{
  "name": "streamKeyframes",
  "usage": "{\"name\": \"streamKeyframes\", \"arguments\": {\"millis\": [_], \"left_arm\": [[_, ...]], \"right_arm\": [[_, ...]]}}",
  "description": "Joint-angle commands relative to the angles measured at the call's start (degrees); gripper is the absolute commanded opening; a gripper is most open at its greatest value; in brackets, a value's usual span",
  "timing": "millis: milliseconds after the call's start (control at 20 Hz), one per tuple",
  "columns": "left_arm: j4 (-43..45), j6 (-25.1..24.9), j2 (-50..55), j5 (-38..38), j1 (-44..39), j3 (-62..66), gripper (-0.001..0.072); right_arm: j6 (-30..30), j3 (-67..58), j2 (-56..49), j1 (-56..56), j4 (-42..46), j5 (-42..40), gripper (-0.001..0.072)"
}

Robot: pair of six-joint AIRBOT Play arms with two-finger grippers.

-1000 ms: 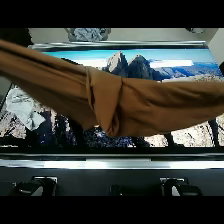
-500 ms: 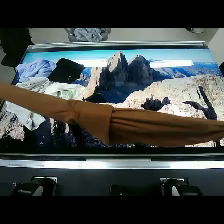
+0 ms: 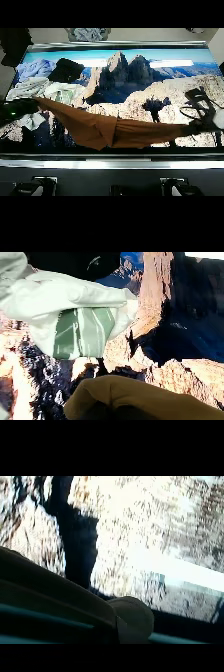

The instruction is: Fold the shirts.

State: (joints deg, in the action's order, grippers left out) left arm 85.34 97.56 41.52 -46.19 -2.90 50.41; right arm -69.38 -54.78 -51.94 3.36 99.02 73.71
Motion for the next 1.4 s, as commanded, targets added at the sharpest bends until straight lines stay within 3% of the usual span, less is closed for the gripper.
{"name": "streamKeyframes", "arguments": {"millis": [0, 100, 150, 250, 300, 450, 500, 550, 600, 800, 950, 1150, 1350], "left_arm": [[-6.23, 0.02, 10.84, 16.68, 0.0, -6.29, 0.0031], [-9.7, 0.04, 16.31, 18.88, 0.0, -6.27, 0.0031], [-11.76, 0.02, 18.27, 18.69, 0.0, -6.32, 0.003], [-12.44, -0.07, 20.5, 18.36, -0.42, -6.36, 0.0031], [-12.31, -0.92, 20.96, 18.21, -0.39, -6.36, 0.0031], [-12.31, -3.72, 21.16, 17.84, -0.39, -6.34, 0.0037], [-12.31, -3.74, 21.11, 17.42, -0.39, -6.32, 0.0152], [-12.28, -3.74, 20.83, 15.61, -0.31, -5.88, 0.0551], [-12.26, -3.78, 20.59, 11.67, 0.28, -4.44, 0.0714], [-5.29, -6.95, 20.41, -17.03, 5.49, 5.88, 0.0715], [-7.45, -7.23, 20.33, -29.49, 7.45, 2.49, 0.0715], [-22.6, -10.67, 20.04, -21.42, 4.9, -14.51, 0.0716], [-31.04, -10.8, 20.48, -10.78, 0.66, -20.83, 0.0715]], "right_arm": [[-8.44, 3.63, -14.69, 0.02, -5.62, -27.71, 0.0045], [-10.62, 2.97, -20.79, 0.02, -14.69, -34.69, 0.0049], [-10.58, 2.97, -22.82, 0.02, -19.63, -36.81, 0.0142], [-8.63, 2.78, -24.35, 0.04, -27.12, -38.12, 0.0606], [-4.68, 1.68, -23.96, 0.04, -28.02, -35.91, 0.067], [8.96, -6.03, -21.7, 0.09, -27.34, -19.3, 0.0703], [11.34, -8.39, -21.16, 0.09, -27.1, -14.56, 0.0703], [13.35, -11.06, -20.81, 0.09, -26.05, -9.44, 0.0703], [14.78, -13.35, -20.72, 0.09, -24.57, -4.87, 0.0702], [15.43, -15.23, -21.29, 0.09, -15.63, 2.71, 0.0702], [15.39, -15.17, -24.22, 0.09, -16.33, 3.37, 0.07], [15.5, -14.75, -30.86, 0.09, -23.32, 7.85, 0.0697], [18.08, -8.28, -33.18, 0.02, -33.0, 8.55, 0.0697]]}}
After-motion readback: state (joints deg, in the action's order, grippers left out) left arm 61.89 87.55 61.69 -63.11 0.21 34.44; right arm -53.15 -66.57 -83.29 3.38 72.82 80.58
